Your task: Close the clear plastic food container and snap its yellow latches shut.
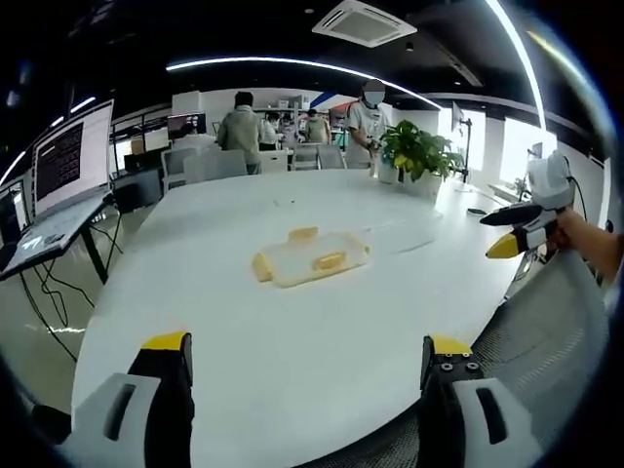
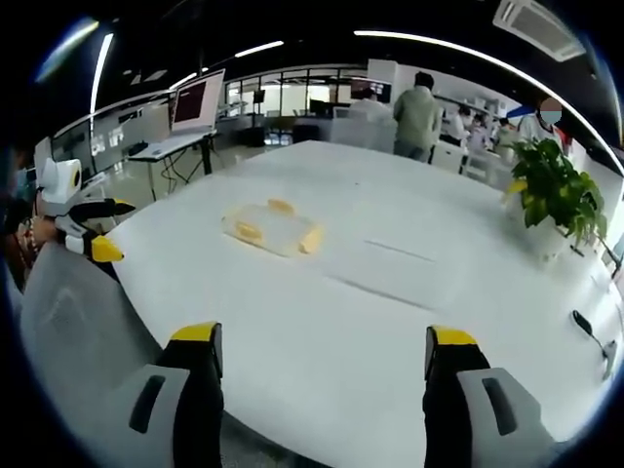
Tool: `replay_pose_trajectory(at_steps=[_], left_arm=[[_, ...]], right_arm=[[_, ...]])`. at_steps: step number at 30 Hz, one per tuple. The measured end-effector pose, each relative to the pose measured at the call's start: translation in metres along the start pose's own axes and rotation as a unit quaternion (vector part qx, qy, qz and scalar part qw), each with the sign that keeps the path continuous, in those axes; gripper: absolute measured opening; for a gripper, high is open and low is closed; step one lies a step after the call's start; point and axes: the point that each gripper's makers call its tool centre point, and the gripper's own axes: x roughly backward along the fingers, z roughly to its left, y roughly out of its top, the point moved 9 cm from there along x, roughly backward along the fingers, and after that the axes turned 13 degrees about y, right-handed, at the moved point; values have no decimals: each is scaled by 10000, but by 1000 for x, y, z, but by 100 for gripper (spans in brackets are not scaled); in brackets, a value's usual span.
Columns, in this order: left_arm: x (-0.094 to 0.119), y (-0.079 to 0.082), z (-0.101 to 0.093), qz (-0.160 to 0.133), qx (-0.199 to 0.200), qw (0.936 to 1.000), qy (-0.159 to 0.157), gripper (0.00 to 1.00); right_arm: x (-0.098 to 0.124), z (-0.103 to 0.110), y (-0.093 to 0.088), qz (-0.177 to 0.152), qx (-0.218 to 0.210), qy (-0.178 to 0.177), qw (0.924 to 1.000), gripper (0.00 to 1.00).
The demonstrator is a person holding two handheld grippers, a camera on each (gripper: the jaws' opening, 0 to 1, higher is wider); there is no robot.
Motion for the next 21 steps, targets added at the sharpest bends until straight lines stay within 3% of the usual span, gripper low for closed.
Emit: replay_pose_trajectory(at_steps=[9, 11, 14, 18, 21], left_arm=[[-1, 1, -1, 30, -9, 10000, -58, 97], [-2, 1, -6, 110, 17, 9994, -330, 99], [-6, 1, -7, 225, -159, 9988, -401, 99], [-12, 5, -6, 304, -70, 9975, -638, 99], [-21, 8, 0, 419, -411, 9968, -545, 99]], right_arm=[[-1, -1, 0, 14, -31, 39, 10000, 79], [-1, -1, 1, -4, 7, 71, 10000, 77], [-4, 1, 3, 52, -17, 241, 9997, 79], [-8, 1, 6, 174, 111, 362, 9991, 82], [-13, 0, 8, 292, 239, 479, 9981, 81]])
